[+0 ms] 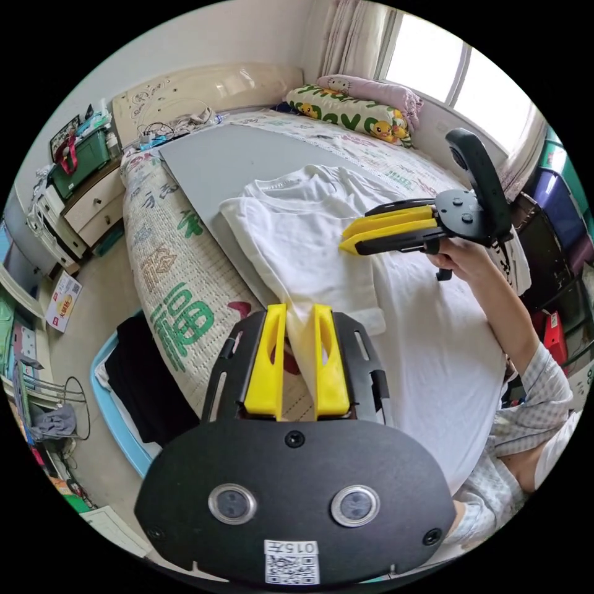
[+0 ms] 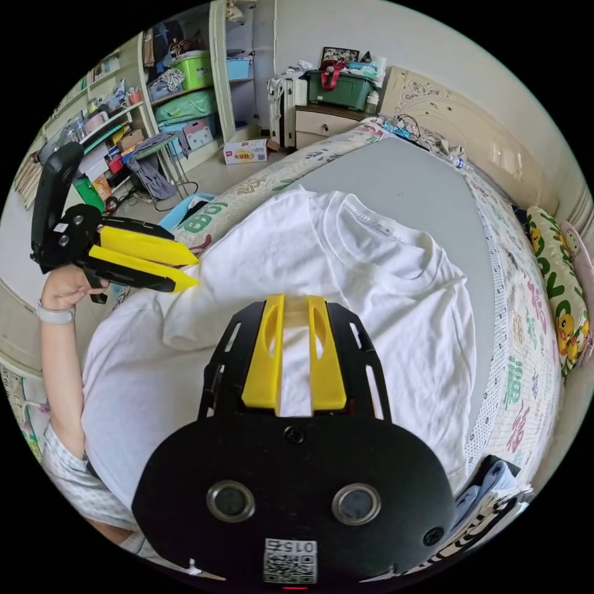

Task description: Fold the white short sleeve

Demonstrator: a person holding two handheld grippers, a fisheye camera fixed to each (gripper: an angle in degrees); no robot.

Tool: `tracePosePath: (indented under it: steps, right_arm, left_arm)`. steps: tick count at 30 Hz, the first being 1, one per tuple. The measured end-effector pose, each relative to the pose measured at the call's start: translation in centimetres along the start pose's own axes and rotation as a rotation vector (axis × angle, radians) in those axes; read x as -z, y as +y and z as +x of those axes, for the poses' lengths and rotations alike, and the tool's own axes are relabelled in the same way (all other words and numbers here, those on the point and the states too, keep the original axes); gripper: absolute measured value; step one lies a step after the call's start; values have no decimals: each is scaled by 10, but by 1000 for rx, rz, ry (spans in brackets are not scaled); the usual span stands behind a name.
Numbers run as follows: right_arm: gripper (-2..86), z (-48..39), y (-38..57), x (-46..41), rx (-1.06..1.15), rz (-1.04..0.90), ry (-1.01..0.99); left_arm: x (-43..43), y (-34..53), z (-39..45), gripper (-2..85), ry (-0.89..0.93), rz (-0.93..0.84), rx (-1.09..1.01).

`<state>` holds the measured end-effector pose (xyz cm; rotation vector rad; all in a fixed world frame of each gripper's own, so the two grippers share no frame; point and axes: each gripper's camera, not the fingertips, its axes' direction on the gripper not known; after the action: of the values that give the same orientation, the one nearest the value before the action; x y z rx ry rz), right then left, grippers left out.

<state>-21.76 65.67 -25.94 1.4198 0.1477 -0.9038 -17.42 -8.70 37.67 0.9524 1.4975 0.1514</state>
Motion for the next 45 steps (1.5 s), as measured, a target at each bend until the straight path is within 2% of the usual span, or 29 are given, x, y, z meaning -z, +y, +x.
tracePosePath:
  steps: [4, 8, 11, 13, 15, 18, 22, 27, 31, 34, 36, 40, 45]
  right_arm:
    - [55, 0, -7, -10, 9, -5, 5]
    - [74, 26, -6, -13, -9, -8, -92]
    - [93, 76, 6, 17, -98, 124, -210]
    - [96, 113, 18, 33, -146, 200, -183]
    - [99, 161, 35, 34, -223, 228, -58]
    - [115, 214, 53, 12, -310, 161, -3]
    - [137, 240, 61, -18, -298, 111, 64]
    - [157, 270, 57, -62, -335, 83, -64]
    - [141, 276, 58, -88, -334, 43, -65]
    - [102, 276, 66, -103, -310, 26, -28]
    - [48, 274, 76, -114, -264, 26, -40]
    - [36, 267, 103, -111, -234, 103, 25]
    - [35, 246, 178, -36, -179, 323, 74]
  left_arm:
    - [7, 9, -13, 77, -41, -30, -11]
    - [28, 20, -36, 82, -131, -35, 54]
    - [60, 28, -62, 86, -121, 98, 193]
    - [81, 30, -78, 89, -98, 221, 277]
    - [92, 23, -101, 96, -53, 309, 327]
    - [81, 1, -133, 107, -47, 226, 383]
    - [69, -22, -153, 119, -61, 226, 395]
    - [60, -49, -180, 124, -11, 231, 416]
    - [60, -66, -185, 116, -3, 156, 410]
    - [75, -76, -176, 83, -111, 139, 374]
    - [95, -86, -164, 32, -135, 125, 323]
    - [155, -94, -139, 17, -161, 216, 285]
    - [310, -80, -63, 11, -174, 467, 118]
